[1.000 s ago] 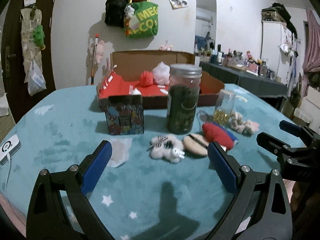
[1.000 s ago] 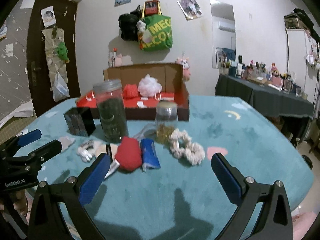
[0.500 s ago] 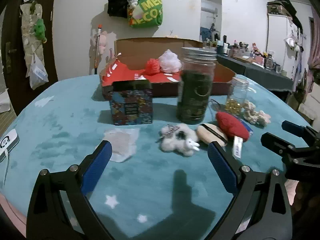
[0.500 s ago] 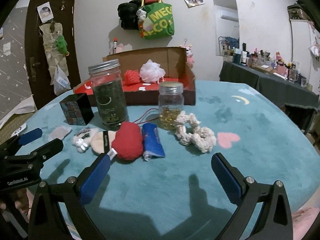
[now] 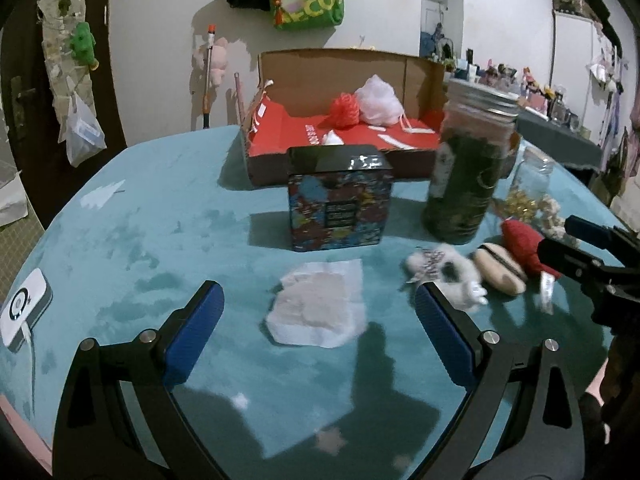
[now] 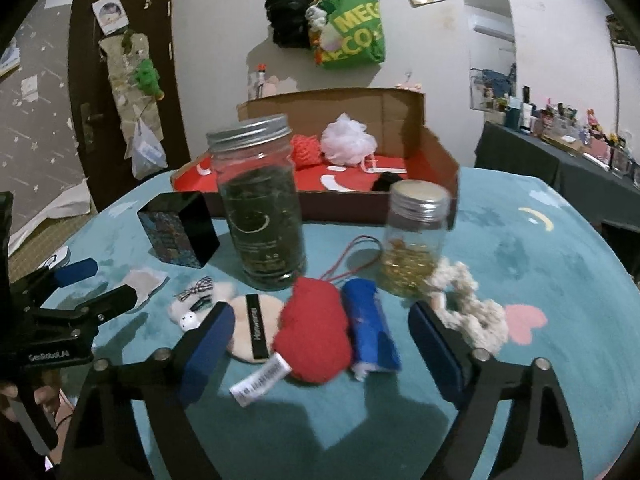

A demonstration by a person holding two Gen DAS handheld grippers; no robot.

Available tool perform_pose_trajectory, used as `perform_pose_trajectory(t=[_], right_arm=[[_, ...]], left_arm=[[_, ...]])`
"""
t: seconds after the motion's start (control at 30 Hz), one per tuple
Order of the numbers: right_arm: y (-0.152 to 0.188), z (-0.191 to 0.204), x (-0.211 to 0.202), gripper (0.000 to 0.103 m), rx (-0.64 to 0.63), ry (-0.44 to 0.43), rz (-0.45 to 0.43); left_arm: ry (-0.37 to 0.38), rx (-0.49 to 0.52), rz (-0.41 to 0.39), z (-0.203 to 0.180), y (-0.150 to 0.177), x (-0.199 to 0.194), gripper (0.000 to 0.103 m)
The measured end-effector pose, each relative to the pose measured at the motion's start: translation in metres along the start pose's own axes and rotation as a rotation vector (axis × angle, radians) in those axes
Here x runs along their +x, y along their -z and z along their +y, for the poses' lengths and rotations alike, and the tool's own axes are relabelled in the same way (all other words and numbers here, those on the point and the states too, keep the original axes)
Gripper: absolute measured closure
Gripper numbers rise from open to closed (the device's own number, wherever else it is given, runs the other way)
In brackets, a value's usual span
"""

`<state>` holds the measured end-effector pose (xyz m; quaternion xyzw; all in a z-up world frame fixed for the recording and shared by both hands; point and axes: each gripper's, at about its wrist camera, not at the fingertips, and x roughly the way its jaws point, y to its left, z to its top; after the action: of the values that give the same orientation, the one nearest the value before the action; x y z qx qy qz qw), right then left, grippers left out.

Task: Organize soft objects
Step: 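Grasp the white tissue with the left tool while the right tool grasps the red fuzzy sock, then carry the white tissue and red sock with both tools into the box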

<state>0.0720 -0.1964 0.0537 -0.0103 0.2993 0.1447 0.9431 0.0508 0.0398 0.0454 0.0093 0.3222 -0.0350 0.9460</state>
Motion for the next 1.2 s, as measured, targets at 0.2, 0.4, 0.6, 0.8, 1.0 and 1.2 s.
perform_pose_trajectory(t=[0.2,0.4,0.6,0.8,1.0,1.2], right_arm=[[-0.002,0.005,0.019,0.037,-0.013,-0.022,0.055],[0.0,0.003,0.028,0.063,-0.021,-0.033,0.102],[0.001,0.0,0.022,0.068,-0.017,-0.049,0.088],[-0.002,-0.003,0.006,0.069,-0.013,-0.06,0.053],[-0.006,-0.006,-0.007,0.069,-0.022,-0.057,0.023],[-0.006,-0.007,-0.009,0.069,-0.022,-0.061,0.023]], left_arm=[[0.022,0.033,0.046,0.008,-0.004,0.016,0.027],[0.078,0.044,0.126,0.007,-0.001,0.034,0.072],[0.097,0.044,0.1,0.004,-0.001,0.027,0.081],[0.131,0.07,0.046,-0.009,-0.01,0.008,0.081],[0.163,0.09,0.015,-0.023,-0.015,-0.004,0.081],[0.171,0.1,0.015,-0.031,-0.016,-0.007,0.081]])
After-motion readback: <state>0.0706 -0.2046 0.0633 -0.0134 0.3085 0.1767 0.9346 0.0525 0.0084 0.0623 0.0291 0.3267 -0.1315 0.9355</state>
